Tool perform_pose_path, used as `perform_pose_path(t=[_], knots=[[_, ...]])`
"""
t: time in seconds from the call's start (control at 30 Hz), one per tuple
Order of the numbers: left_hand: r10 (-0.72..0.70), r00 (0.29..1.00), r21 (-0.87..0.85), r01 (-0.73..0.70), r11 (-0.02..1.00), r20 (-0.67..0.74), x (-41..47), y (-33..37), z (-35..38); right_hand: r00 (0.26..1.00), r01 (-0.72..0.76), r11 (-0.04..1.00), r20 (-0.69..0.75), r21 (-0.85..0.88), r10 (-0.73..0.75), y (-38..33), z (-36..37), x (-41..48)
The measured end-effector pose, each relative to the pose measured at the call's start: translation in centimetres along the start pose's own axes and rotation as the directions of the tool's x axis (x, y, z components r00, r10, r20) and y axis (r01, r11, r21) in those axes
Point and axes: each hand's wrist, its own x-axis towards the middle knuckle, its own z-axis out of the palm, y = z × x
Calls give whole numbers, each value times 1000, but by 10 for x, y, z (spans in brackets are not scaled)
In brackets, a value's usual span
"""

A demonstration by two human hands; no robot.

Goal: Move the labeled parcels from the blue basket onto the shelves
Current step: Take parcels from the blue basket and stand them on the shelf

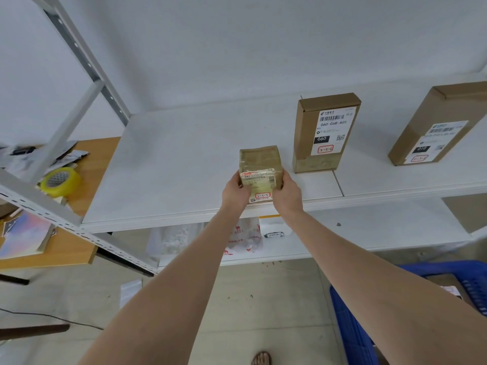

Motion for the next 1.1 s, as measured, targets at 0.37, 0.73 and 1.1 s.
perform_pose_path(t=[0.37,0.73,1.1], knots=[[17,998,42,-19,999,57,12,-1,-5,1000,13,1000,6,-18,-13,-3,4,8],[22,997,7,-22,1000,78,33,4,-6,1000,15,999,-7,51,-14,-9,11,26],[17,997,3,-17,1000,81,55,9,-6,1000,17,997,-8,72,-17,-16,14,46]])
